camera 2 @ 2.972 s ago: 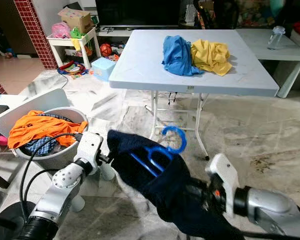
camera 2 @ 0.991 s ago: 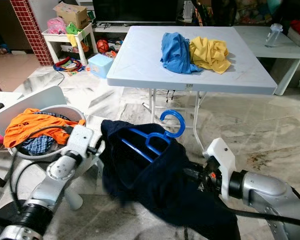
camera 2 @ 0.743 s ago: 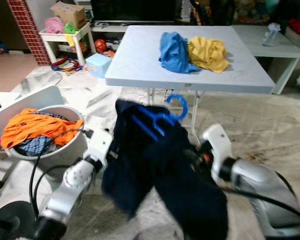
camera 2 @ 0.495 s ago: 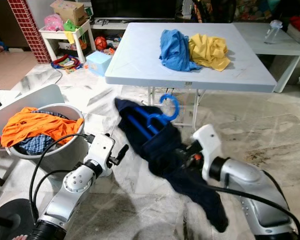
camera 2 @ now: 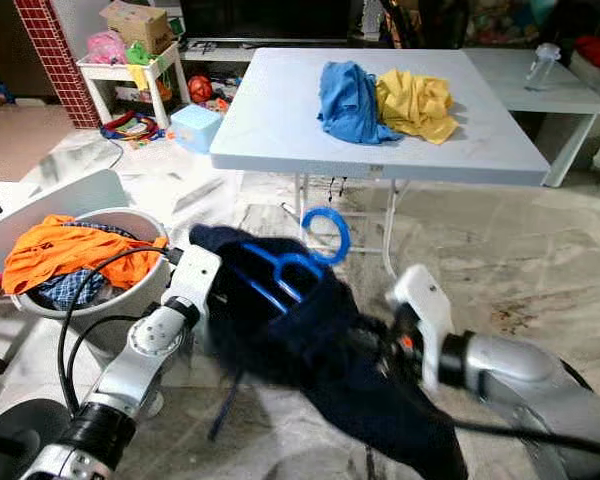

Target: Hang hanger

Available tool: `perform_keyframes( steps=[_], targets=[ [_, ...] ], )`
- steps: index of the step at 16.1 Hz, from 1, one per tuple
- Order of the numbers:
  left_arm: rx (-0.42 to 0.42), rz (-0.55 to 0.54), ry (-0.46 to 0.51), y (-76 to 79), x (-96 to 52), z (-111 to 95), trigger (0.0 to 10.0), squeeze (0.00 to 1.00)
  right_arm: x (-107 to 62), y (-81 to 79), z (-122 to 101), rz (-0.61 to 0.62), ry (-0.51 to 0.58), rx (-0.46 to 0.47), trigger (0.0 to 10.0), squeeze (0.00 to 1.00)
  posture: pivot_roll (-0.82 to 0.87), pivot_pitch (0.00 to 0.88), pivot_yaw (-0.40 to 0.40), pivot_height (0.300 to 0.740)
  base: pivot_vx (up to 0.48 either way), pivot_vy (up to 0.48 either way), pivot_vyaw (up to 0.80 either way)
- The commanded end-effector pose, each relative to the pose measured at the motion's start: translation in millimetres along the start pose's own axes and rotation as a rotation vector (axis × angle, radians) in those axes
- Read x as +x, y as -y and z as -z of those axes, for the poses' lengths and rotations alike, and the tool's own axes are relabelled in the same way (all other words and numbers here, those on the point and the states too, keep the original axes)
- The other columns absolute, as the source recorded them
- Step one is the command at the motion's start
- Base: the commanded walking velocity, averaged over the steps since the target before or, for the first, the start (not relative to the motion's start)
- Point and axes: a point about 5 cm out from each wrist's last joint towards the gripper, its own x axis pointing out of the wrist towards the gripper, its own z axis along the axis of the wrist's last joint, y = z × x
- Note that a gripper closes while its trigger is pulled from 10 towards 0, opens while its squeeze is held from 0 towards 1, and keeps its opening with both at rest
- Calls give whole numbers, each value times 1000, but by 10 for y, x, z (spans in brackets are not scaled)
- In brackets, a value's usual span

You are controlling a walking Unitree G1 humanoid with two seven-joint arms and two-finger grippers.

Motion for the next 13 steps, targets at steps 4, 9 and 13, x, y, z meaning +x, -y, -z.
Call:
perform_keyframes(
  steps=[4, 9, 13],
  targets=[
    [48, -61, -6, -320, -53, 36, 10000, 0, -212, 163, 164, 81, -114, -38, 10000, 0, -89, 7, 3, 740, 0, 0, 0],
    [60, -92, -32, -545, -184, 138, 10000, 0, -514, 252, 301, 46, -219, -64, 10000, 0, -77, 11, -2, 740, 0, 0, 0],
    [46, -92, -20, -580, -132, 72, 10000, 0, -794, 186, 299, -61, -285, -112, 10000, 0, -92, 14, 2, 740, 0, 0, 0]
  ],
)
